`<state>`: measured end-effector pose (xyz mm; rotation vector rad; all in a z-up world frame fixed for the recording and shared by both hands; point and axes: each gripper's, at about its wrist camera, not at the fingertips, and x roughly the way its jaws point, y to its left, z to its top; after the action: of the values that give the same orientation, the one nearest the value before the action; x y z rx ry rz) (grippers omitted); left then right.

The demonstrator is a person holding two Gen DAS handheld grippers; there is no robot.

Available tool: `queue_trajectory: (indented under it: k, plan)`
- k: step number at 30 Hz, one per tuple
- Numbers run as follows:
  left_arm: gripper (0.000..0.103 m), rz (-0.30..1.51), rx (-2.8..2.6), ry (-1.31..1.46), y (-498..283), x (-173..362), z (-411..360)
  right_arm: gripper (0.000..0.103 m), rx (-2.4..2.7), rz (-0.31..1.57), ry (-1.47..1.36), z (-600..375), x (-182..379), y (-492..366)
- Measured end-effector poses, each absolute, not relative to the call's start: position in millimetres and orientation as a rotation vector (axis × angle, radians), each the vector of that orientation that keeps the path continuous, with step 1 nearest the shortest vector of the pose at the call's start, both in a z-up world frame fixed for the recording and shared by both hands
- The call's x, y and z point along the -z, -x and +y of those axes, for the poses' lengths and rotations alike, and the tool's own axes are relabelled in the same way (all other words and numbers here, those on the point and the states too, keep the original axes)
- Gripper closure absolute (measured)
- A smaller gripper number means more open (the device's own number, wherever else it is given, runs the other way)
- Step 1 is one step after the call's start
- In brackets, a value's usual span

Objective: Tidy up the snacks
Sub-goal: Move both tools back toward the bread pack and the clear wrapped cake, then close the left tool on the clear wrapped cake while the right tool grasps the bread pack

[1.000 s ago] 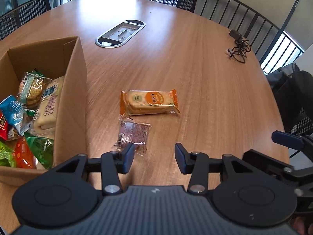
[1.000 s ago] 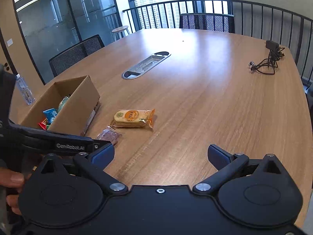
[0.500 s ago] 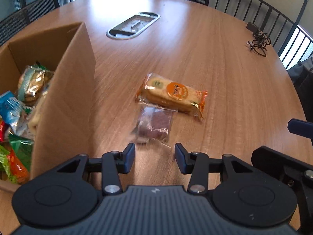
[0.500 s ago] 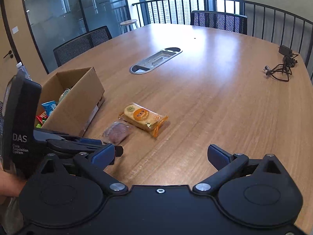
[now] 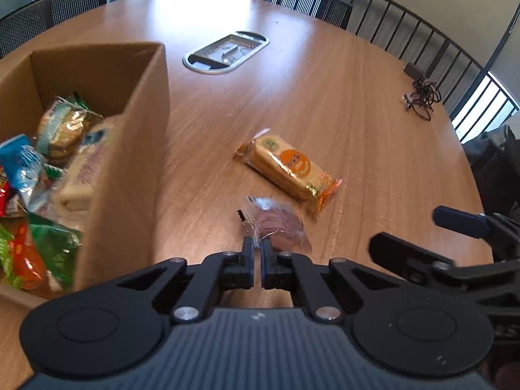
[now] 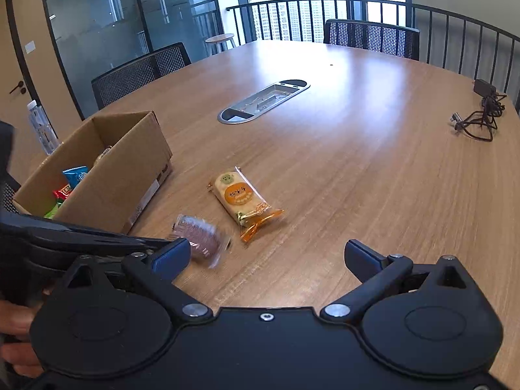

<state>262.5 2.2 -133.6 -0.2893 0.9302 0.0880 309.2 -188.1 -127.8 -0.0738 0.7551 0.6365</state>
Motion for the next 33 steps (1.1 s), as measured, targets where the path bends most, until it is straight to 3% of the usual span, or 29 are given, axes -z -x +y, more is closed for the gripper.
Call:
queue_trajectory:
  k: [15,20,22,26,30,33]
  plan:
    - [0.103,0.779,-0.057,0.369,-243.4,82.1,14.3,0.004,-0.674,0.743,0.103,-166.9,141.6,-329.2]
    - [0.102,0.812,-0.040,0.380,-250.1,81.8,18.5,0.004,-0.681,0.743,0.124,-156.2,148.3,-335.5]
    - [0.099,0.830,-0.063,0.401,-251.7,86.2,23.8,0.005,-0.694,0.735,0.136,-151.0,151.1,-336.7]
    - [0.091,0.866,-0.094,0.457,-254.4,95.0,31.1,0.023,-0.721,0.736,0.200,-137.6,160.6,-340.8]
    - [0.072,0.863,-0.118,0.512,-252.9,102.0,33.7,0.029,-0.737,0.725,0.210,-131.0,166.0,-347.5]
    - [0.068,0.866,-0.132,0.553,-253.1,106.1,33.4,0.033,-0.745,0.699,0.238,-126.3,165.7,-351.9]
